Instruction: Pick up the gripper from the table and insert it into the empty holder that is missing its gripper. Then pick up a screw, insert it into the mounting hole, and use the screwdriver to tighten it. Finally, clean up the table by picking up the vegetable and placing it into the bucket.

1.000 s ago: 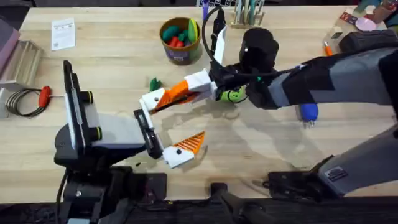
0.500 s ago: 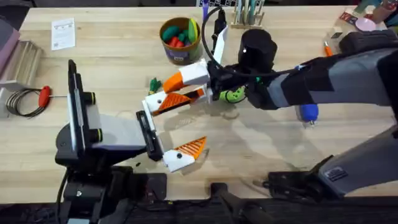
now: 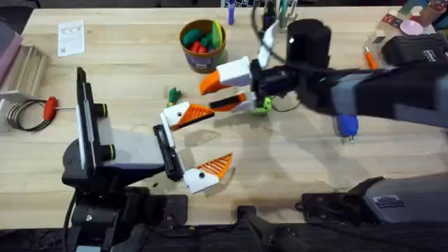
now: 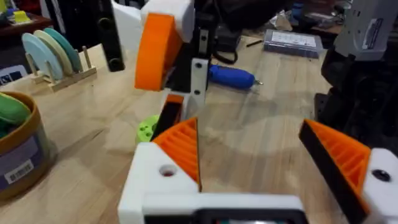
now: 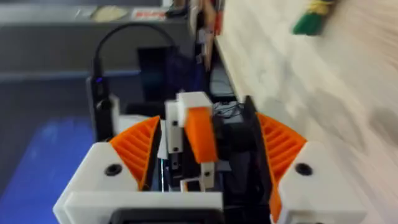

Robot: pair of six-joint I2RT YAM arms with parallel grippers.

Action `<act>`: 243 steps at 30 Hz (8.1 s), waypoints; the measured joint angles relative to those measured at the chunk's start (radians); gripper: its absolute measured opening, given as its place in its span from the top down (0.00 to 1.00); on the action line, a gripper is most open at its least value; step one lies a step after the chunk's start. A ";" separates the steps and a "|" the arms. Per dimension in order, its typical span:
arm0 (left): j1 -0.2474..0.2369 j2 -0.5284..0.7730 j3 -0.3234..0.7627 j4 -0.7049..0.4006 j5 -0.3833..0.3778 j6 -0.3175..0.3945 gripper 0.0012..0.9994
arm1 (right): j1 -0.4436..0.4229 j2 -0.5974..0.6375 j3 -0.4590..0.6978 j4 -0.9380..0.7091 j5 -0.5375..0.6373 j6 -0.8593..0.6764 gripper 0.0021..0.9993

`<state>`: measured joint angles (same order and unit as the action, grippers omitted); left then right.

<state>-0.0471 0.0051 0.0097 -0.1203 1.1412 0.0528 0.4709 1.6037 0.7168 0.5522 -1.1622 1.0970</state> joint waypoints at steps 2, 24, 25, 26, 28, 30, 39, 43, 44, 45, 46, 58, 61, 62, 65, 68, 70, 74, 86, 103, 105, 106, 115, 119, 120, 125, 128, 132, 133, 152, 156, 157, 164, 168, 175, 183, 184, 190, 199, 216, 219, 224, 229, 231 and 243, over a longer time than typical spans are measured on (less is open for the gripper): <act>0.000 0.000 0.000 0.000 0.000 0.000 0.01 | -0.035 -0.045 0.038 -0.248 0.030 -0.107 0.17; 0.000 0.000 0.000 0.000 0.000 0.000 0.01 | -0.036 -0.046 0.843 -1.775 1.110 -0.647 0.17; 0.000 0.000 0.000 0.000 0.000 0.000 0.01 | -0.028 -0.026 0.856 -1.788 1.127 -0.613 0.17; 0.000 0.000 0.000 0.000 0.000 0.000 0.01 | -0.019 -0.005 0.864 -1.793 1.145 -0.569 0.17; 0.000 0.000 0.000 0.000 0.000 0.000 0.01 | -0.004 0.027 0.871 -1.795 1.174 -0.471 0.17; 0.000 0.000 0.000 0.000 0.000 0.000 0.01 | 0.010 0.055 0.871 -1.795 1.199 -0.367 0.17; 0.000 0.000 0.000 0.000 0.000 0.000 0.01 | 0.034 0.119 0.824 -1.680 1.239 -0.111 0.21; 0.000 0.000 0.000 0.000 0.000 0.000 0.01 | 0.034 0.119 0.749 -1.620 1.244 -0.068 0.23; 0.000 0.000 0.000 0.000 0.000 0.000 0.01 | 0.030 0.119 0.698 -1.579 1.244 -0.045 0.27; 0.000 0.000 0.000 0.000 0.000 0.000 0.01 | 0.029 0.119 0.682 -1.558 1.244 -0.036 0.29; 0.000 0.000 0.000 0.000 0.000 0.000 0.01 | 0.028 0.119 0.671 -1.542 1.243 -0.026 0.31; 0.000 0.000 0.000 0.000 0.000 0.000 0.01 | 0.021 0.159 0.610 -1.455 1.243 0.004 0.45; 0.000 0.000 0.000 0.000 0.000 0.000 0.01 | 0.019 0.182 0.609 -1.448 1.243 0.004 0.48; 0.000 0.000 0.000 0.000 0.000 0.000 0.01 | 0.019 0.186 0.609 -1.446 1.243 0.003 0.48; 0.000 0.000 0.000 0.000 0.000 0.000 0.01 | 0.019 0.189 0.609 -1.439 1.243 0.004 0.51; 0.000 0.000 0.000 0.000 0.000 0.000 0.01 | 0.019 0.189 0.609 -1.436 1.243 0.003 0.53; 0.000 0.000 0.000 0.000 0.000 0.000 0.01 | 0.019 0.189 0.609 -1.436 1.243 0.003 0.53; 0.000 0.000 0.000 0.000 0.000 0.000 0.01 | 0.019 0.190 0.609 -1.435 1.243 0.003 0.54; 0.000 0.000 0.000 0.000 0.000 0.000 0.01 | 0.017 0.207 0.609 -1.435 1.244 0.003 0.60; 0.000 0.000 0.000 0.000 0.000 0.000 0.01 | 0.013 0.226 0.609 -1.432 1.243 0.002 0.71; 0.000 0.000 0.000 0.000 0.000 0.000 0.01 | 0.011 0.227 0.609 -1.432 1.244 0.002 0.73; 0.000 0.000 0.000 0.000 0.000 0.000 0.01 | 0.011 0.226 0.609 -1.431 1.244 0.002 0.74; 0.000 0.000 0.000 0.000 0.000 0.000 0.01 | 0.010 0.226 0.609 -1.431 1.244 0.002 0.81; 0.000 0.000 0.000 0.000 0.000 0.000 0.01 | 0.010 0.226 0.609 -1.431 1.245 0.000 0.88; 0.000 0.000 0.000 0.000 0.000 0.000 0.01 | 0.010 0.227 0.609 -1.431 1.245 -0.001 0.89; 0.000 0.000 0.000 0.000 0.000 0.000 0.01 | 0.010 0.226 0.609 -1.431 1.245 -0.001 0.91; 0.000 0.000 0.000 0.000 0.000 0.000 0.01 | 0.010 0.226 0.609 -1.431 1.248 -0.001 0.93; 0.000 0.000 0.000 0.000 0.000 0.000 0.01 | 0.010 0.227 0.609 -1.431 1.252 -0.004 0.99; 0.000 0.000 0.000 0.000 0.000 0.000 0.01 | 0.010 0.226 0.609 -1.431 1.252 -0.005 0.99; 0.000 0.000 0.000 0.000 0.000 0.000 0.01 | 0.037 0.216 0.769 -1.612 1.307 -0.100 1.00; 0.000 0.000 0.000 0.000 0.000 0.000 0.01 | 0.064 0.187 0.940 -1.714 1.334 -0.218 1.00; 0.000 0.000 0.000 0.000 0.000 0.000 0.01 | 0.070 0.180 0.984 -1.736 1.336 -0.258 1.00; 0.000 0.000 0.000 0.000 0.000 0.000 0.01 | 0.113 0.143 1.269 -1.912 1.267 -0.674 1.00; 0.000 0.000 0.000 0.000 0.000 0.000 0.01 | 0.143 0.136 1.309 -1.967 1.187 -0.914 1.00; 0.000 0.000 0.000 0.000 0.000 0.000 0.01 | 0.203 0.139 1.309 -1.992 1.131 -1.201 1.00; 0.000 0.000 0.000 0.000 0.000 0.000 0.01 | 0.280 0.139 1.309 -1.951 1.057 -1.381 1.00; 0.000 0.000 0.000 0.000 0.000 0.000 0.01 | 0.292 0.139 1.309 -1.942 1.050 -1.399 1.00; 0.000 0.000 0.000 0.000 0.000 0.000 0.01 | 0.362 0.139 1.309 -1.902 1.027 -1.489 1.00; 0.000 0.000 0.000 0.000 0.000 0.000 0.01 | 0.447 0.139 1.309 -1.853 1.022 -1.556 1.00; 0.000 0.000 0.000 0.000 0.000 0.000 0.01 | 0.520 0.184 1.309 -1.846 1.018 -1.641 1.00; 0.000 0.000 0.000 0.000 0.000 0.000 0.01 | 0.520 0.188 1.309 -1.844 1.011 -1.645 1.00; 0.000 0.000 0.000 0.000 0.000 0.000 0.01 | 0.521 0.198 1.309 -1.842 0.997 -1.648 1.00; 0.000 0.000 0.000 0.000 0.000 0.000 0.01 | 0.521 0.214 1.309 -1.842 0.989 -1.648 1.00; 0.000 0.000 0.000 0.000 0.000 0.000 0.01 | 0.521 0.222 1.309 -1.842 0.988 -1.648 1.00; 0.000 0.000 0.000 0.000 0.000 0.000 0.01 | 0.521 0.244 1.309 -1.848 0.988 -1.648 1.00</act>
<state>-0.0471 0.0051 0.0097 -0.1204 1.1416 0.0528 0.9920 1.8473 2.0262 -1.2957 -0.1738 -0.5514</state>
